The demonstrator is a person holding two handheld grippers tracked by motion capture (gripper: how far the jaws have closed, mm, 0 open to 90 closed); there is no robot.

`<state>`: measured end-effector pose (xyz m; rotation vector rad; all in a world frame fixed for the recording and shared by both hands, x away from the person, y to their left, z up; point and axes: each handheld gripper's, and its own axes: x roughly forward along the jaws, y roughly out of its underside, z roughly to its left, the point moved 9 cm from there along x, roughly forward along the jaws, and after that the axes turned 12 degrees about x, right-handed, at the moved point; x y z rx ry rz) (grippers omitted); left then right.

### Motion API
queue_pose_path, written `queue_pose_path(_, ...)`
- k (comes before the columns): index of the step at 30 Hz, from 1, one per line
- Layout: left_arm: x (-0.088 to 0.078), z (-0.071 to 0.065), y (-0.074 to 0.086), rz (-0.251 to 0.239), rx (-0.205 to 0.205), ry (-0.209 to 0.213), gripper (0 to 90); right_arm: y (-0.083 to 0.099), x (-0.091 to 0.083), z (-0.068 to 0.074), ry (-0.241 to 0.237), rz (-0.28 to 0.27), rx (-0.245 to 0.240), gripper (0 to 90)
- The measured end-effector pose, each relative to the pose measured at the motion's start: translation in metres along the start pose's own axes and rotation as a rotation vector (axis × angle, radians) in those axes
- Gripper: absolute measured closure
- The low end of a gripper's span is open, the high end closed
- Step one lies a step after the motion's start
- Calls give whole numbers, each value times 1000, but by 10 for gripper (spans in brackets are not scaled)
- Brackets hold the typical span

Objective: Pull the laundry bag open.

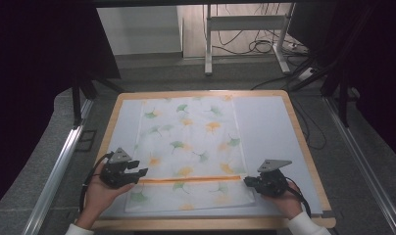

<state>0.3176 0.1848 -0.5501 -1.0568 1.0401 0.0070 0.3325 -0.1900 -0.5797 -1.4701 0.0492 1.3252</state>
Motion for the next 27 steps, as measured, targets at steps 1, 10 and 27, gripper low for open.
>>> queue_pose_path(1, 4, -2, -2, 2, 12, 0, 517, -1, -1, 0, 1, -8, -1, 798)
queue_pose_path(10, 22, -11, 6, -16, 1, -10, 472, -12, -12, -13, 62, -116, 32, 498)
queue_pose_path(27, 23, -13, 13, -22, -12, 3, 440, -13, -29, -44, 120, -188, 120, 387)
